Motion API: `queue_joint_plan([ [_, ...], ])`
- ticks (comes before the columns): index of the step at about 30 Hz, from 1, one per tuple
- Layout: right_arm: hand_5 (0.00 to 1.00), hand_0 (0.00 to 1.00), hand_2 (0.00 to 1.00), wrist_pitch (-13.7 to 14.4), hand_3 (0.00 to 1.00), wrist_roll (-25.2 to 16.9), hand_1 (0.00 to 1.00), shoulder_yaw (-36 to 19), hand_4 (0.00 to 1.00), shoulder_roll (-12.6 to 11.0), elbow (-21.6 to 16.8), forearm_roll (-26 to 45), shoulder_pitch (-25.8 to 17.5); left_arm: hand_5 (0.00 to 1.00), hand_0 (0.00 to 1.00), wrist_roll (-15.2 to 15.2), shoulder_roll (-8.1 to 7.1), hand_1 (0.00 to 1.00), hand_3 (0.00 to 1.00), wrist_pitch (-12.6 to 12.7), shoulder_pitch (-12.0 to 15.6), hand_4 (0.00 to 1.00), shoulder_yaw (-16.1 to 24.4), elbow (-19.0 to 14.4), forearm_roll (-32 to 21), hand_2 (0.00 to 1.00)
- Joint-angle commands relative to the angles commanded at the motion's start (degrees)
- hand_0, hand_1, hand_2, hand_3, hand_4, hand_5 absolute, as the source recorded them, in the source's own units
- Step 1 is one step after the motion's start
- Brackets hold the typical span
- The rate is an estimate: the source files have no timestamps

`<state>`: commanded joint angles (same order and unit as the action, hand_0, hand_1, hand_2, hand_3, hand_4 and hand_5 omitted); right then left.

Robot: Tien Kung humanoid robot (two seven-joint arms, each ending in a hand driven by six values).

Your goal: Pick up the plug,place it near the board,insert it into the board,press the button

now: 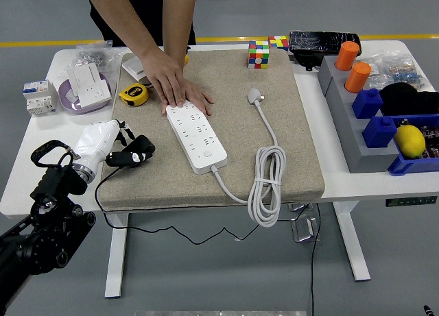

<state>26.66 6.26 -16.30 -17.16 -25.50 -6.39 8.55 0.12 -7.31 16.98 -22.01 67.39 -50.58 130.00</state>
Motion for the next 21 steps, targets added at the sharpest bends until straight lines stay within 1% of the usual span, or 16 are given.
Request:
queue_joint_plan([
  [2, 0.998, 0.896, 0.784, 0.01, 0.801, 0.0, 0.826, -0.03, 0.998, 0.0, 0.01, 0.02, 0.04, 0.452, 0.431, 0.04, -0.01, 0.486, 0.434, 0.02, -0.06, 0.998, -0.09, 0.06, 0.0, 0.394],
  [3, 0.998, 0.896, 0.784, 0.01, 0.801, 0.01, 0.826, -0.06, 0.998, -0.01, 0.0, -0.02, 0.05, 0.369, 0.408, 0.07, -0.01, 0.429, 0.436, 0.13, -0.11, 0.903, -0.15, 0.08, 0.0, 0.385],
  [8, 0.998, 0.896, 0.784, 0.03, 0.801, 0.01, 0.826, -0.13, 0.998, -0.01, -0.02, -0.04, 0.12, 0.369, 0.408, 0.14, -0.04, 0.429, 0.436, 0.2, -0.31, 0.903, -0.39, 0.26, 0.0, 0.385],
  [9, 0.998, 0.896, 0.784, 0.04, 0.802, 0.01, 0.826, -0.14, 0.998, -0.02, -0.02, -0.04, 0.12, 0.316, 0.391, 0.12, -0.04, 0.404, 0.439, 0.17, -0.33, 0.836, -0.46, 0.34, 0.0, 0.38],
  [14, 0.998, 0.896, 0.784, 0.06, 0.802, 0.02, 0.826, -0.18, 0.998, -0.03, -0.02, -0.01, 0.13, 0.316, 0.391, -0.03, -0.13, 0.404, 0.439, 0.1, -0.38, 0.836, -0.87, 0.38, 0.0, 0.38],
  [15, 0.998, 0.896, 0.784, 0.06, 0.802, 0.03, 0.827, -0.17, 0.998, -0.04, -0.02, 0.0, 0.11, 0.249, 0.376, -0.04, -0.17, 0.394, 0.441, 0.13, -0.4, 0.779, -0.91, 0.34, 0.0, 0.373],
  [20, 0.998, 0.896, 0.784, 0.08, 0.802, 0.02, 0.827, -0.27, 0.998, -0.02, -0.01, 0.03, 0.1, 0.249, 0.376, -0.03, -0.34, 0.394, 0.441, -0.31, -0.52, 0.779, -1.09, 0.09, 0.0, 0.373],
  [21, 0.998, 0.896, 0.784, 0.08, 0.802, 0.02, 0.826, -0.33, 0.998, 0.01, -0.01, 0.02, 0.09, 0.231, 0.371, -0.05, -0.39, 0.386, 0.415, -0.45, -0.53, 0.738, -1.22, 0.05, 0.0, 0.358],
])
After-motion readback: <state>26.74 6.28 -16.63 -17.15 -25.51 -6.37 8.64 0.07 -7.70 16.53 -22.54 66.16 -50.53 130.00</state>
